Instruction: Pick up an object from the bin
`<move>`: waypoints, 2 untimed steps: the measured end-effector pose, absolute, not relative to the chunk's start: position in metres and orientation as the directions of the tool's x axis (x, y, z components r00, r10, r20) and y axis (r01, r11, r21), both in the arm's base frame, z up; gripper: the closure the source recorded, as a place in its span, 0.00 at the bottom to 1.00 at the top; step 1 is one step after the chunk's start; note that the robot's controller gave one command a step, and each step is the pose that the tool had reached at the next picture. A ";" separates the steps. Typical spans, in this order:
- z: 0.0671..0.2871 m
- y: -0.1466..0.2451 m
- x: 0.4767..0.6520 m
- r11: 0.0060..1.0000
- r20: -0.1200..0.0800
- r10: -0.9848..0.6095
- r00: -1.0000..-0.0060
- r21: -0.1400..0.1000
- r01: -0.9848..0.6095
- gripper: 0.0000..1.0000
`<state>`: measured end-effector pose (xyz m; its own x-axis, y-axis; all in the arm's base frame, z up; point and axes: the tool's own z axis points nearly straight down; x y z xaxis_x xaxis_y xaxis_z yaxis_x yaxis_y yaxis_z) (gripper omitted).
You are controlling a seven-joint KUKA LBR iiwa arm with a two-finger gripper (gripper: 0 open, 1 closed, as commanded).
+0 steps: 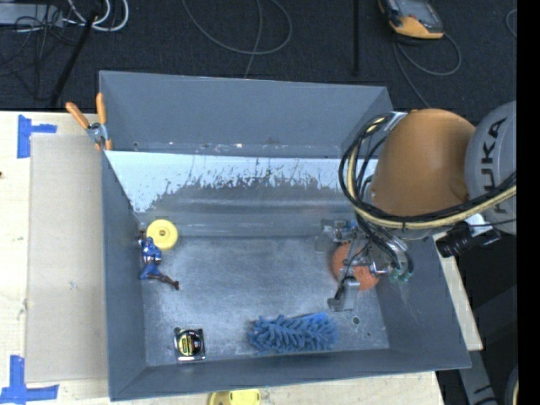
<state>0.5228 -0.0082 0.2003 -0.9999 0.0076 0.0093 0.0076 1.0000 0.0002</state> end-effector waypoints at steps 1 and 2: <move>0.205 -0.008 0.524 1.000 0.001 0.008 -1.000 0.000 0.008 0.00; 0.171 0.001 0.517 0.999 -0.006 -0.051 -0.999 -0.001 -0.051 0.00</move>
Offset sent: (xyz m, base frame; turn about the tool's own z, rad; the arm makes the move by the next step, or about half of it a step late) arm -0.0177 0.0210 -0.0731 -0.1226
